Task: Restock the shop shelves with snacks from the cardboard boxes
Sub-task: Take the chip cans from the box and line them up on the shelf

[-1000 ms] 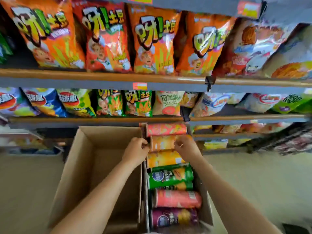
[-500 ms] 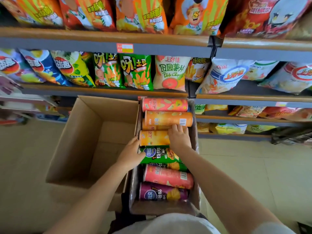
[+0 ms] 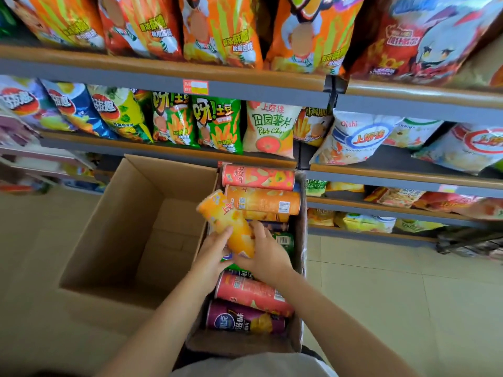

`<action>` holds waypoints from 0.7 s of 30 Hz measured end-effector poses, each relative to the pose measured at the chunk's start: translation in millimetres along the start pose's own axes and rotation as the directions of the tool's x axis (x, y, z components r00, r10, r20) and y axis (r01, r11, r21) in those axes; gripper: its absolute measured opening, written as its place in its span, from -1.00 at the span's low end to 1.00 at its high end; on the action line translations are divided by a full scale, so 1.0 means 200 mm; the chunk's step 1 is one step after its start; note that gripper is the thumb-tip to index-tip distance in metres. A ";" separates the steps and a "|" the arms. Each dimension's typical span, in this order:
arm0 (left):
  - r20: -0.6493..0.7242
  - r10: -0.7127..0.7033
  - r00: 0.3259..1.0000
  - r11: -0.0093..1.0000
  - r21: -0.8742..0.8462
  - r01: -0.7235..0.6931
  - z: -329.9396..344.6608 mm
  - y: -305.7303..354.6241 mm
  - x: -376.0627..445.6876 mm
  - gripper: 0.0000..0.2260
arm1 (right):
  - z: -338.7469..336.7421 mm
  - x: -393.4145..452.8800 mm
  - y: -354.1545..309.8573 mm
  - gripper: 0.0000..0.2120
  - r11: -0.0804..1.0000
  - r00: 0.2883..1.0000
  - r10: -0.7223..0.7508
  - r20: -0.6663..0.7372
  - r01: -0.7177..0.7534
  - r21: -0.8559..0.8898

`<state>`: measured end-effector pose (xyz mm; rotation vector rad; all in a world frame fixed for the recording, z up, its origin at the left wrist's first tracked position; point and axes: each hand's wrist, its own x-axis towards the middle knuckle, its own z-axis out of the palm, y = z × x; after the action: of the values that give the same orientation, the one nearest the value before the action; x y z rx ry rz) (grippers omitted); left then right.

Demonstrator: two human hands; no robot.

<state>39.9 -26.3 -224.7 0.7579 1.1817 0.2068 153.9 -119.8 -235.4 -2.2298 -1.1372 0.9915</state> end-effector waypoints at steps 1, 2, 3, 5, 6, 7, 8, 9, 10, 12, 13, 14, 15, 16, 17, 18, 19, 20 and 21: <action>0.008 0.016 1.000 0.995 -0.104 -0.015 0.02 0.01 0.00 -0.60 | 0.00 -0.01 -0.03 -0.29 0.997 0.999 -0.040 0.009 0.039 0.061; -0.007 0.033 0.999 0.986 -0.163 -0.034 0.02 0.03 0.00 -0.55 | -0.01 0.00 -0.05 -0.37 0.993 0.998 -0.067 0.003 0.067 0.097; -0.024 0.048 0.999 0.982 -0.183 -0.052 0.02 0.05 0.01 -0.55 | -0.02 0.01 -0.06 -0.46 0.990 0.996 -0.080 -0.032 0.084 0.115; -0.027 0.043 0.999 0.985 -0.167 -0.047 -0.02 0.08 0.02 -0.51 | -0.08 0.09 -0.04 -0.58 0.997 0.984 -0.061 -0.165 0.069 0.044; -0.006 0.027 1.000 0.989 -0.147 -0.027 -0.04 0.09 0.01 -0.44 | -0.11 0.15 -0.01 -0.58 0.998 0.973 -0.039 -0.229 0.029 -0.047; 0.029 0.001 1.000 0.990 -0.143 0.003 -0.06 0.11 0.00 -0.39 | -0.14 0.21 0.03 -0.53 0.987 0.964 -0.007 -0.265 -0.036 -0.158; 0.070 -0.028 0.997 0.988 -0.149 0.038 -0.08 0.12 -0.02 -0.39 | -0.17 0.26 0.07 -0.45 0.956 0.963 0.043 -0.267 -0.117 -0.268; 0.110 -0.055 0.992 0.984 -0.165 0.073 -0.09 0.14 -0.05 -0.43 | -0.19 0.32 0.11 -0.36 0.915 0.964 0.097 -0.249 -0.184 -0.359; 0.141 -0.077 0.987 0.977 -0.185 0.102 -0.10 0.16 -0.07 -0.47 | -0.20 0.35 0.14 -0.28 0.874 0.964 0.133 -0.231 -0.224 -0.431; 0.162 -0.083 0.983 0.971 -0.210 0.117 -0.12 0.19 -0.11 -0.50 | -0.21 0.41 0.18 -0.19 0.799 0.965 0.146 -0.217 -0.245 -0.550; 0.154 -0.070 0.986 0.971 -0.218 0.103 -0.14 0.19 -0.11 -0.48 | -0.21 0.43 0.19 -0.19 0.762 0.967 0.146 -0.209 -0.245 -0.599; 0.140 -0.057 0.988 0.970 -0.226 0.088 -0.15 0.21 -0.13 -0.45 | -0.21 0.44 0.20 -0.20 0.732 0.968 0.165 -0.188 -0.248 -0.634; 0.114 -0.048 0.992 0.969 -0.236 0.074 -0.16 0.22 -0.14 -0.43 | -0.20 0.45 0.20 -0.20 0.716 0.967 0.208 -0.149 -0.255 -0.650; 0.080 -0.050 0.996 0.967 -0.244 0.068 -0.17 0.23 -0.15 -0.42 | -0.18 0.45 0.19 -0.19 0.718 0.961 0.257 -0.098 -0.258 -0.647; 0.056 -0.045 0.997 0.967 -0.248 0.057 -0.17 0.24 -0.15 -0.42 | -0.16 0.44 0.20 -0.17 0.734 0.954 0.296 -0.042 -0.256 -0.629; 0.043 -0.040 0.998 0.969 -0.242 0.049 -0.18 0.26 -0.16 -0.44 | -0.13 0.43 0.20 -0.16 0.763 0.951 0.310 0.007 -0.245 -0.598; 0.033 -0.036 0.999 0.971 -0.234 0.043 -0.19 0.27 -0.16 -0.48 | -0.10 0.42 0.18 -0.14 0.801 0.952 0.305 0.041 -0.232 -0.552; 0.025 -0.037 0.999 0.974 -0.224 0.041 -0.19 0.29 -0.15 -0.51 | -0.08 0.40 0.17 -0.13 0.836 0.953 0.297 0.065 -0.227 -0.499; 0.014 -0.035 0.999 0.975 -0.217 0.037 -0.21 0.29 -0.14 -0.53 | -0.06 0.38 0.15 -0.11 0.865 0.949 0.301 0.091 -0.231 -0.445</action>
<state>5.5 19.5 -173.2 0.5443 1.1412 0.2968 209.1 -74.2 -276.5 -2.7655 -1.2337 1.1311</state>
